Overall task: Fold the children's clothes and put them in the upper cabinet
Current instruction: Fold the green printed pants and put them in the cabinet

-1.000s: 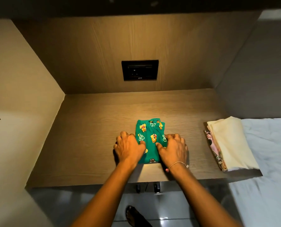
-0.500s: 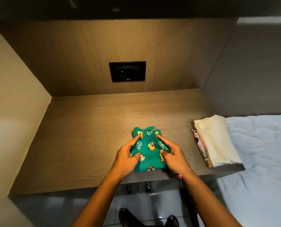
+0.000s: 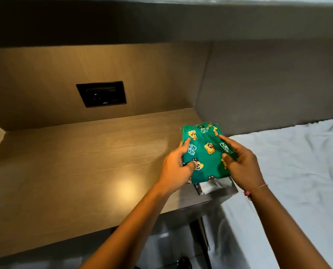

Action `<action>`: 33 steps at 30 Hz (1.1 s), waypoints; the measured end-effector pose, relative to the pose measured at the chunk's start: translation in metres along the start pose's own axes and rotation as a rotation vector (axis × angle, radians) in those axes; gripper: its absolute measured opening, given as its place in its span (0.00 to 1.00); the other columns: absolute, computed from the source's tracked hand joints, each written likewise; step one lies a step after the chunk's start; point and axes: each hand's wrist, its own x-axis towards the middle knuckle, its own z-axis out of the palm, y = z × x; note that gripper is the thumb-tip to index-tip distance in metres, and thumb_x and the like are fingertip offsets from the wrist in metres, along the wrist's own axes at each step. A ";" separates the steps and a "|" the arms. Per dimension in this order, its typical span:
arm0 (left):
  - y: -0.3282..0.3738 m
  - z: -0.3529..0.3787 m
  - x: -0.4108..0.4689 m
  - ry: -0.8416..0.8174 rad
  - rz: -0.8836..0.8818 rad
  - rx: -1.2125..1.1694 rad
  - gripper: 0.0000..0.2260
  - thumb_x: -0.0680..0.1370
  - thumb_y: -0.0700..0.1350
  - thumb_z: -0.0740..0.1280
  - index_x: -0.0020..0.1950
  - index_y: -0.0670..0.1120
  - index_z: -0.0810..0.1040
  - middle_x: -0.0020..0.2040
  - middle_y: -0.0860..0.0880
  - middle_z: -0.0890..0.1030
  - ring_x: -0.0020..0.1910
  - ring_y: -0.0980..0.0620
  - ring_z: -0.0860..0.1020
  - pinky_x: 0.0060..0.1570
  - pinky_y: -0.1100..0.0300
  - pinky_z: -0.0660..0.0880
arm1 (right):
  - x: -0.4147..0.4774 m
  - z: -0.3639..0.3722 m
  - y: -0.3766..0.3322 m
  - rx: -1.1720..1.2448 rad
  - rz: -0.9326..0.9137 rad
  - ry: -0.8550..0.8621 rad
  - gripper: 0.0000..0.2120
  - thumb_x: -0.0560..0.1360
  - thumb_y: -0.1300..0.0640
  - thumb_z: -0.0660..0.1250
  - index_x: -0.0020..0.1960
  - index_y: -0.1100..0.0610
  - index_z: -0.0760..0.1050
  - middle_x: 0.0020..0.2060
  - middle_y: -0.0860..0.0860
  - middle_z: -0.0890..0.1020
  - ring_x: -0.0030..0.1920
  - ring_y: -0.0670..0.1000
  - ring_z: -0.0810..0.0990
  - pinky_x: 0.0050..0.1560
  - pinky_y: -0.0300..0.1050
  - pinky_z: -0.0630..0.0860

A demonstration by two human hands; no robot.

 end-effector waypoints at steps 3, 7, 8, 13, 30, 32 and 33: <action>-0.030 0.018 0.012 -0.038 -0.028 0.735 0.27 0.78 0.49 0.65 0.76 0.55 0.62 0.76 0.48 0.62 0.72 0.43 0.61 0.71 0.42 0.61 | 0.003 -0.010 0.037 -0.273 0.167 -0.044 0.24 0.77 0.64 0.64 0.70 0.49 0.69 0.66 0.53 0.77 0.63 0.56 0.76 0.63 0.57 0.75; -0.067 0.022 0.005 0.024 0.114 0.894 0.29 0.79 0.59 0.56 0.78 0.56 0.52 0.79 0.51 0.42 0.77 0.48 0.36 0.74 0.45 0.37 | -0.007 -0.011 0.065 -0.407 0.161 0.009 0.26 0.77 0.49 0.65 0.73 0.47 0.62 0.69 0.54 0.74 0.66 0.57 0.75 0.60 0.57 0.75; -0.068 0.025 0.009 0.044 0.176 0.885 0.29 0.80 0.61 0.52 0.78 0.55 0.49 0.79 0.53 0.41 0.77 0.51 0.35 0.74 0.48 0.35 | 0.001 -0.012 0.065 -0.409 0.113 0.024 0.26 0.78 0.47 0.63 0.74 0.45 0.60 0.71 0.52 0.71 0.68 0.56 0.72 0.62 0.57 0.74; -0.070 0.041 0.037 0.036 0.227 1.051 0.28 0.81 0.59 0.44 0.78 0.50 0.42 0.79 0.50 0.42 0.77 0.51 0.36 0.76 0.48 0.39 | 0.034 0.018 0.068 -0.520 -0.105 -0.281 0.25 0.83 0.47 0.49 0.78 0.48 0.48 0.78 0.46 0.50 0.78 0.51 0.50 0.76 0.52 0.52; -0.065 0.070 0.006 0.440 -0.179 0.915 0.26 0.77 0.64 0.58 0.65 0.46 0.73 0.67 0.46 0.70 0.64 0.45 0.66 0.62 0.48 0.66 | -0.007 0.029 0.098 -0.209 -0.055 -0.004 0.28 0.80 0.46 0.57 0.77 0.43 0.51 0.76 0.45 0.62 0.72 0.48 0.66 0.66 0.52 0.73; -0.057 0.076 0.011 0.464 -0.202 0.826 0.22 0.77 0.60 0.61 0.62 0.45 0.73 0.63 0.47 0.72 0.62 0.46 0.66 0.61 0.50 0.66 | -0.010 0.032 0.098 -0.160 -0.049 0.026 0.26 0.80 0.46 0.58 0.76 0.43 0.54 0.73 0.43 0.67 0.68 0.46 0.71 0.60 0.51 0.77; -0.052 0.077 0.015 0.471 -0.217 0.748 0.20 0.77 0.58 0.62 0.61 0.45 0.73 0.62 0.47 0.72 0.61 0.47 0.67 0.60 0.52 0.67 | -0.009 0.033 0.098 -0.139 -0.039 0.037 0.26 0.80 0.45 0.59 0.75 0.43 0.55 0.72 0.43 0.68 0.67 0.46 0.72 0.59 0.51 0.78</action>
